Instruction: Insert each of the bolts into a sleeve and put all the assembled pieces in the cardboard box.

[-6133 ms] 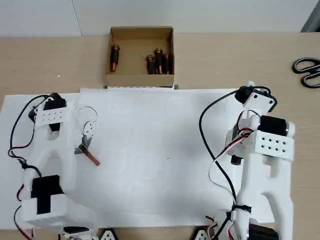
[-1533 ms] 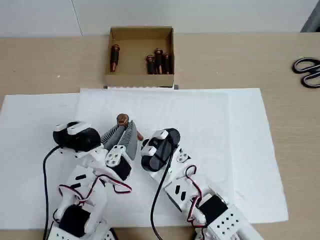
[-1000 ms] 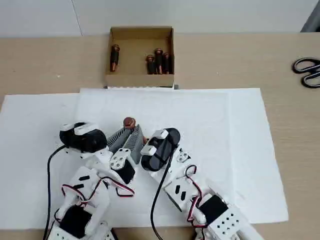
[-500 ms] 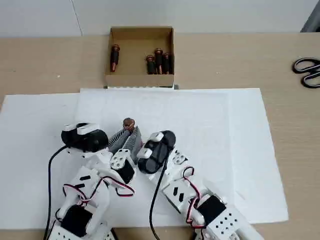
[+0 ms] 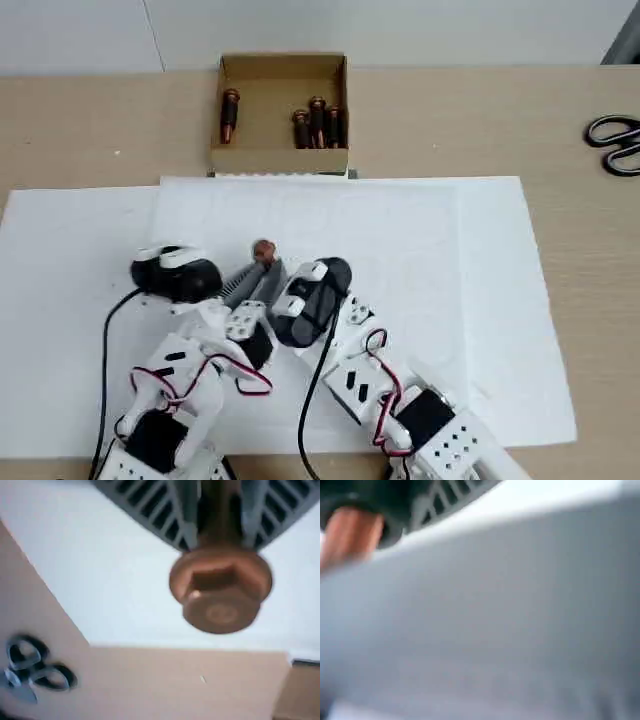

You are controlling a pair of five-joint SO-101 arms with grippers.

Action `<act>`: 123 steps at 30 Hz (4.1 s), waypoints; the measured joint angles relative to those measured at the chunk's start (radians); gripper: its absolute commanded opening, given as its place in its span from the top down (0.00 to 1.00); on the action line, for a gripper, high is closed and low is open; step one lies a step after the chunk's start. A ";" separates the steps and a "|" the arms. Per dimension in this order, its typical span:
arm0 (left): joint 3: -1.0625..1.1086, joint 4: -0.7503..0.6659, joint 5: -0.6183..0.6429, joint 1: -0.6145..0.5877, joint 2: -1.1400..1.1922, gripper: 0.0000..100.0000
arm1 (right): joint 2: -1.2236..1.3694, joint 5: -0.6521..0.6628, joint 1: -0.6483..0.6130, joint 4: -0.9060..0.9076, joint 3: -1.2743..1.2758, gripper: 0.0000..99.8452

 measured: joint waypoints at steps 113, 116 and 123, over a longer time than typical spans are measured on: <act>0.114 0.164 -0.437 -0.338 0.002 0.99 | -0.002 -0.015 0.402 0.101 -0.028 1.00; 0.114 0.169 -0.434 -0.381 0.002 0.99 | -0.002 -0.026 0.399 0.101 -0.028 1.00; 0.114 0.169 -0.430 -0.502 0.002 0.99 | 0.068 -0.141 0.399 0.150 -0.160 1.00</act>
